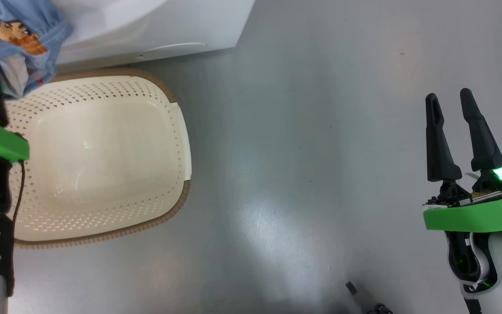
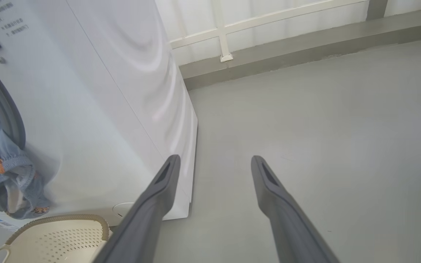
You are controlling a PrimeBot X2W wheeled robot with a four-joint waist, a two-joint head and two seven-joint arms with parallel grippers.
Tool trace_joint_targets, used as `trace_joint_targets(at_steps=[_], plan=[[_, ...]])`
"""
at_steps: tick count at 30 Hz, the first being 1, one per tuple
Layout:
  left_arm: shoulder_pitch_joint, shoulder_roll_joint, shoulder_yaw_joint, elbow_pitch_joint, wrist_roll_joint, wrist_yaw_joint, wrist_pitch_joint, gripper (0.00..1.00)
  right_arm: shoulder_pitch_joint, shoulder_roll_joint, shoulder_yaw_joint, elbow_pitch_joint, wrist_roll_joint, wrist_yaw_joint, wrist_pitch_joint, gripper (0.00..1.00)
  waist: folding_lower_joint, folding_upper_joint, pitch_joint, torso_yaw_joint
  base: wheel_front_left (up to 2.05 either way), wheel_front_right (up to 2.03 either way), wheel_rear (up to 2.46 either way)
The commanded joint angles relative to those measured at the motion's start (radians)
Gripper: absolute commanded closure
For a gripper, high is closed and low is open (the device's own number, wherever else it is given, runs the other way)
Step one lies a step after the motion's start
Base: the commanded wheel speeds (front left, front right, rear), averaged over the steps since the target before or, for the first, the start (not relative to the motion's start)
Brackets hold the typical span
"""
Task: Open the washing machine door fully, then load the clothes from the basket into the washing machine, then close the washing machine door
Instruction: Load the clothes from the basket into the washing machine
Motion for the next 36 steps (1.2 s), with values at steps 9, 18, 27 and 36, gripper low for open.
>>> trace_joint_targets(at_steps=[9,18,27,36], plan=[[0.042,0.02,0.034,-0.092,-0.006,0.0,-0.006,1.0,0.007,0.0,0.014,-0.019,-0.014,0.006,-0.008,0.0,0.0,-0.0001,-0.013,0.009,0.0,0.0,0.0],[0.123,-0.022,0.013,-0.263,-0.032,0.0,-0.006,1.0,0.011,0.015,0.013,-0.01,-0.012,0.006,-0.008,0.0,0.0,-0.0001,-0.043,0.044,0.0,0.0,0.0],[0.114,-0.013,-0.007,-0.444,-0.107,0.0,-0.006,1.0,0.008,0.02,0.019,-0.001,-0.006,0.006,-0.008,0.0,0.0,-0.0001,-0.066,0.062,0.0,0.0,0.0],[-0.046,0.036,-0.067,-0.438,-0.12,0.0,-0.006,1.0,0.006,0.036,0.03,0.008,0.001,0.006,-0.008,0.0,0.0,-0.0001,-0.069,0.051,0.0,0.0,0.0]])
